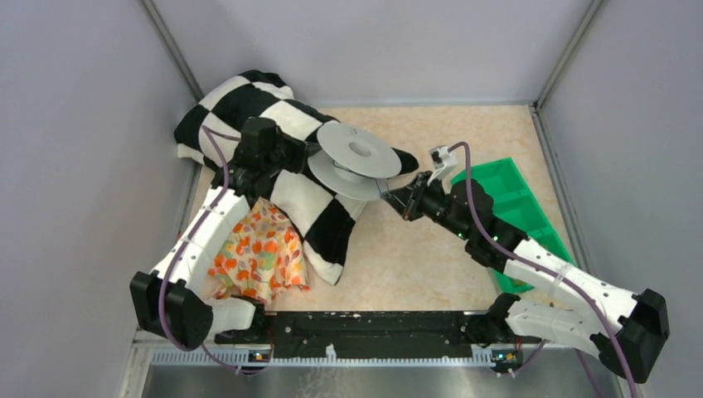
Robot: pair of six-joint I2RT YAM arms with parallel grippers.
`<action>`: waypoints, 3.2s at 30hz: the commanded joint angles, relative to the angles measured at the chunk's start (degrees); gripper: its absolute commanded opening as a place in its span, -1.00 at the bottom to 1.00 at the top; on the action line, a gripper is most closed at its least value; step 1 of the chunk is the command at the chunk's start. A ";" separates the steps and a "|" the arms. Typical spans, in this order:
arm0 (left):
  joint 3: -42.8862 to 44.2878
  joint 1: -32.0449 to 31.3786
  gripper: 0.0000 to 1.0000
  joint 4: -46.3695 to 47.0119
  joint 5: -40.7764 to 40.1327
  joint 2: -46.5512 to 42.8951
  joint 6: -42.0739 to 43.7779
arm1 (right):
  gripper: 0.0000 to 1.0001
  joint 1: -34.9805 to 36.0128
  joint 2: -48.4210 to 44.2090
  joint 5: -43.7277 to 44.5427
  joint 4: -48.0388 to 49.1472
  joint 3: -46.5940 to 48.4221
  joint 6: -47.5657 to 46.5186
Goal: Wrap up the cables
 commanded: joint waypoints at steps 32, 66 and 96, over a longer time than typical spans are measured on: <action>22.21 0.51 -1.00 -2.95 41.82 14.74 43.20 | -1.00 -20.98 -12.98 4.18 -20.07 4.12 -13.32; 15.30 0.86 -1.00 19.34 29.62 4.78 23.89 | -1.00 -33.30 -9.28 -18.53 -16.27 5.58 -8.49; 4.11 0.95 -1.00 5.85 1.50 2.03 -2.54 | -1.00 4.36 -5.60 11.34 -26.23 11.97 -11.76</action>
